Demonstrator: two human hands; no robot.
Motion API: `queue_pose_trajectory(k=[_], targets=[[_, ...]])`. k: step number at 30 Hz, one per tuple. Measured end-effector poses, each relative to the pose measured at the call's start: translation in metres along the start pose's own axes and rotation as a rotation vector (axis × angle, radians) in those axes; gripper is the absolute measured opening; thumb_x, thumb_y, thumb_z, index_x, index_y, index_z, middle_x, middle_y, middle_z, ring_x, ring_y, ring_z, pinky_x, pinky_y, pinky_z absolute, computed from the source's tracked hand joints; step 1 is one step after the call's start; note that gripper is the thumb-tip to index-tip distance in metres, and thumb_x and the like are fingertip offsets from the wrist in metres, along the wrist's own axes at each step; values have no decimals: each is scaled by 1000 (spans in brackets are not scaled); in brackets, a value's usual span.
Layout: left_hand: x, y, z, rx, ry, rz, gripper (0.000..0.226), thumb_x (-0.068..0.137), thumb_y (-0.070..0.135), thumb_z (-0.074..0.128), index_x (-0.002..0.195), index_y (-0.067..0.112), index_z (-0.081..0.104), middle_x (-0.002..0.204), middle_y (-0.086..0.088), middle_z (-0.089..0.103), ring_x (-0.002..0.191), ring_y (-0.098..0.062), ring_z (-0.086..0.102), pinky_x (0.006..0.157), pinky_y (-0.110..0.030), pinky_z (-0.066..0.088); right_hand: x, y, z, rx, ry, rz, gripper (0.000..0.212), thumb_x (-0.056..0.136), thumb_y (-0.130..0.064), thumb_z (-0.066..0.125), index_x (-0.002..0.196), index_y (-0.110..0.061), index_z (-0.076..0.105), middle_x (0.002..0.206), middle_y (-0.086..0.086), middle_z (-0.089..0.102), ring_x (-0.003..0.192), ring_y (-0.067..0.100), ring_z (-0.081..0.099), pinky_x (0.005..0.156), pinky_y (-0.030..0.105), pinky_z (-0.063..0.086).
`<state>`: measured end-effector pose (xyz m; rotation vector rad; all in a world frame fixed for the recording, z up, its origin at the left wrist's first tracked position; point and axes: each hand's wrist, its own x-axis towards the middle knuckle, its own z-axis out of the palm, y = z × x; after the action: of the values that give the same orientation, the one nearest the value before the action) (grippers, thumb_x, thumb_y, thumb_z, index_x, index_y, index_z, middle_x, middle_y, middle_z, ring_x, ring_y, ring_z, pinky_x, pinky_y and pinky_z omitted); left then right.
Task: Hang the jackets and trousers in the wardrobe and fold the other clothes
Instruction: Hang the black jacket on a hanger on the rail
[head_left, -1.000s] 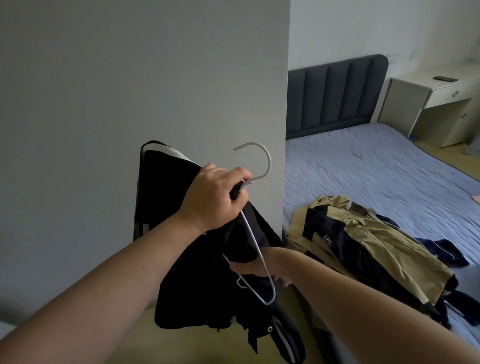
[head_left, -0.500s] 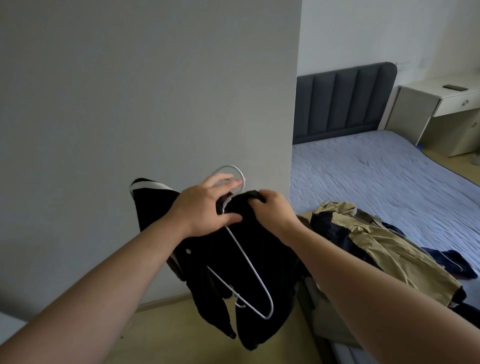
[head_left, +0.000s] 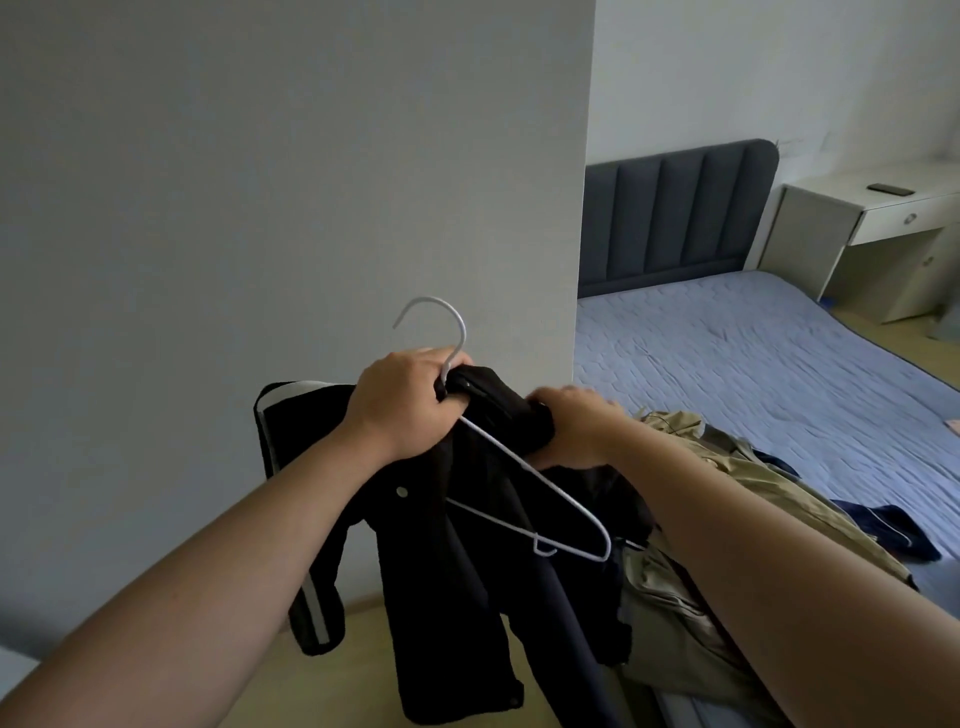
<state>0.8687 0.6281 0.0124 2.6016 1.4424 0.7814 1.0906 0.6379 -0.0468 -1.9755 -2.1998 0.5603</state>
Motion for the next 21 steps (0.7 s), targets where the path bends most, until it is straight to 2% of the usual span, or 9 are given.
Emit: queue_pose_trajectory(k=[1,3,6,8,10,12,15,16,21], targets=[[1,0,-2,-17,29,-4,8,90,22,67,98,23,70,71,8,60,74,-22,61,72,-42,55,-1,5,7,58,-38,64,64,74,-59,76,128,-32,56,108,-6,58,106,22,56,96,41,45],[3,-1,-6,-26,69,-18,9,90,22,67,98,23,71,75,5,65,74,-23,62,73,-42,55,-3,12,21,327,-35,182,50,80,-49,76,121,-22,64,103,-3,65,98,23,63,85,35,50],[4,-3,-7,-3,83,-37,13,90,23,67,102,23,73,78,4,67,77,-23,64,74,-42,56,-1,19,29,662,5,411,44,76,-38,85,107,-12,68,98,6,70,87,25,68,74,32,55],[3,-6,-7,15,67,-56,14,90,23,67,102,23,73,78,3,67,76,-24,63,74,-42,56,0,24,32,659,16,490,40,78,-31,84,106,-8,68,96,9,70,84,26,68,69,31,54],[1,-11,-8,39,79,-83,12,90,23,66,100,23,73,74,4,64,75,-25,62,72,-42,56,3,32,34,644,69,560,32,83,-23,80,108,-5,68,93,11,68,79,25,65,58,27,47],[-2,-18,-9,54,103,-116,11,90,24,66,99,24,73,70,6,60,72,-27,61,71,-42,56,4,39,32,665,140,611,27,87,-24,77,103,-3,69,88,11,67,72,25,63,50,24,41],[-7,-27,-12,83,133,-165,10,89,24,67,98,24,72,70,5,61,73,-29,62,71,-42,56,7,39,24,682,259,624,43,91,-44,71,75,-7,57,70,6,59,58,22,56,45,25,35],[-8,-30,-12,88,145,-181,9,89,25,67,97,23,71,72,4,63,74,-29,63,71,-42,56,8,36,21,684,275,626,48,92,-48,68,71,-9,52,67,5,55,56,21,53,44,24,33],[-6,-38,-11,103,229,-267,16,88,25,65,103,24,69,78,6,62,78,-29,63,72,-39,54,12,5,4,769,379,414,45,103,-51,44,97,-8,59,82,5,60,68,20,56,54,28,37]])
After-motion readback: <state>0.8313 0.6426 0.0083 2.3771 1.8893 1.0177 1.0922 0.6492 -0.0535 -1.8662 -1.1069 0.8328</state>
